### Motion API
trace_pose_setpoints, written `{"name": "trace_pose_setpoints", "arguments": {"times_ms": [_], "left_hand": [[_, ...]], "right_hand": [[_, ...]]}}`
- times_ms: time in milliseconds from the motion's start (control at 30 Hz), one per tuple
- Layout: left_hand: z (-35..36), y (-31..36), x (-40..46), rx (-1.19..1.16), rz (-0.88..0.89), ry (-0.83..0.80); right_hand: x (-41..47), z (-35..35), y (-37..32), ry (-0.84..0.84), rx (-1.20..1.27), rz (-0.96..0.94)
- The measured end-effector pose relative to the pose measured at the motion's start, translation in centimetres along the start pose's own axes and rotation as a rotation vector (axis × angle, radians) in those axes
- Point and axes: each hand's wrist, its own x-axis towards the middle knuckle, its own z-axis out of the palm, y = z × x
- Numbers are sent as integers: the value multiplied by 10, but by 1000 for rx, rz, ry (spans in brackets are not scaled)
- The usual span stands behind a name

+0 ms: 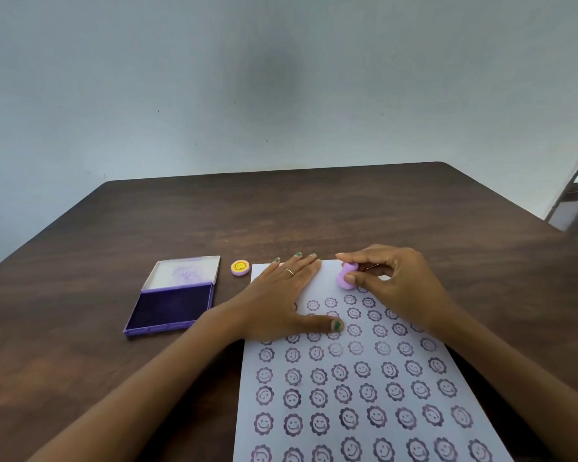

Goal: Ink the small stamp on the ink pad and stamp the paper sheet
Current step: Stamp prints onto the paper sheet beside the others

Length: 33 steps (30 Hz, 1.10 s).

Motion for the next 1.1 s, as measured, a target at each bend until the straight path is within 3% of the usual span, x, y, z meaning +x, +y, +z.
{"name": "trace_pose_setpoints", "arguments": {"times_ms": [933,1100], "left_hand": [[-1,1,1,1,-5,-18],[-1,1,1,0,-7,-15]], "right_hand": [[-3,1,-6,-34,-99,-46],[0,2,-10,-62,-205,-36]]}}
